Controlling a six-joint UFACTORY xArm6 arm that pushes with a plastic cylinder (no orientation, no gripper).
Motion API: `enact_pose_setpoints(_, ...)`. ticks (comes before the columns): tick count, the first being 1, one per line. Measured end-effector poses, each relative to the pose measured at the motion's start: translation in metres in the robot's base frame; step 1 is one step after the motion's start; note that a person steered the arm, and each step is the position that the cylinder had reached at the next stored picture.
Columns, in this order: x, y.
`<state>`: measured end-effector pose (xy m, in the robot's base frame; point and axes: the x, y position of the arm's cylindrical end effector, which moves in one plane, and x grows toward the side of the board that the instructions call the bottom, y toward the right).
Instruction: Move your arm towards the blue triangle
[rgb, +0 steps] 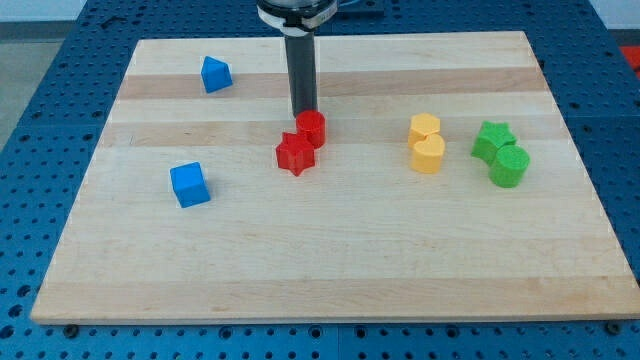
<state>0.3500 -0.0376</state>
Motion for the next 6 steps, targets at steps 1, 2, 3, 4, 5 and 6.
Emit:
enact_pose_setpoints(1,-0.044,0.001)
enact_pose_setpoints(2,-0.1,-0.009)
enact_pose_setpoints(3,-0.106,-0.019)
enact_pose_setpoints(4,-0.119,-0.062)
enact_pose_setpoints(5,-0.12,-0.091)
enact_pose_setpoints(6,-0.122,-0.112)
